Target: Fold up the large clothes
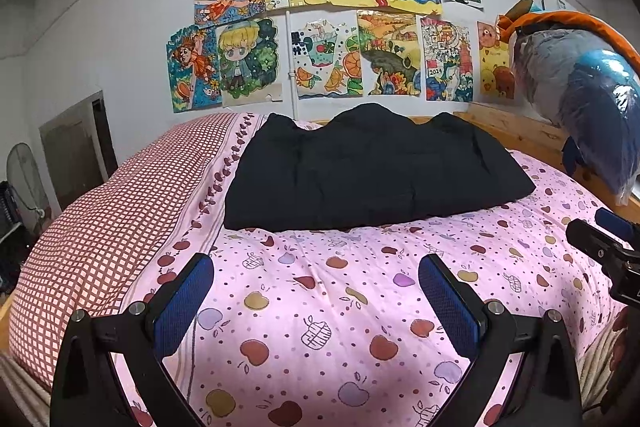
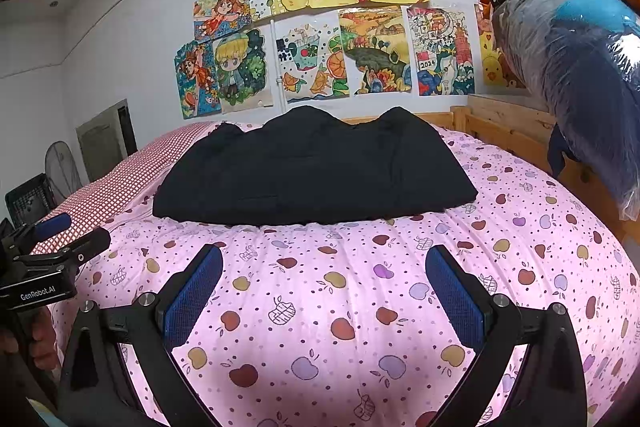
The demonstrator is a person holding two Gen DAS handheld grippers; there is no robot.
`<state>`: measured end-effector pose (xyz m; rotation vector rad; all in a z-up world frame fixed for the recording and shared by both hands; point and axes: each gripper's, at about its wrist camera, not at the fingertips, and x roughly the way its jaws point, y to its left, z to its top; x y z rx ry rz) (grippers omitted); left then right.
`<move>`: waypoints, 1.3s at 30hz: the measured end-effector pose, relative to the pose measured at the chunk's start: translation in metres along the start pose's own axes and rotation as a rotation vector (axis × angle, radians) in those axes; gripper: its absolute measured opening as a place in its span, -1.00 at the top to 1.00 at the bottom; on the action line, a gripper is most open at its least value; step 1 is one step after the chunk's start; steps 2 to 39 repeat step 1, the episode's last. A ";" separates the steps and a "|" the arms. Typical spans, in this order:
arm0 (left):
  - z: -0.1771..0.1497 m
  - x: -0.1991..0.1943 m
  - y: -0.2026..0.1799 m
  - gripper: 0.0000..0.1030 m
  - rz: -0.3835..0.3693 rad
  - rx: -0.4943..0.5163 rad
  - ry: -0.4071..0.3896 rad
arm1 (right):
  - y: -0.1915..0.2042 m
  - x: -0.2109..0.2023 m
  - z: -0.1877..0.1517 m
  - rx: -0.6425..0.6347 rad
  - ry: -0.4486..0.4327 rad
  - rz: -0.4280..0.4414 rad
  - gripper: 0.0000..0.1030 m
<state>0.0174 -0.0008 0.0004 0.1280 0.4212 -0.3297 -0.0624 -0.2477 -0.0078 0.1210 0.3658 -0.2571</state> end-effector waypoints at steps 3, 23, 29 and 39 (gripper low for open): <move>0.000 0.000 0.000 -1.00 -0.002 0.000 0.002 | 0.000 0.000 0.000 -0.001 0.001 0.000 -0.93; 0.000 0.000 0.000 -1.00 -0.002 0.000 0.002 | 0.000 0.000 0.000 -0.001 0.001 0.000 -0.93; 0.000 0.000 0.000 -1.00 -0.002 0.000 0.002 | 0.000 0.000 0.000 -0.001 0.001 0.000 -0.93; 0.000 0.000 0.000 -1.00 -0.002 0.000 0.002 | 0.000 0.000 0.000 -0.001 0.001 0.000 -0.93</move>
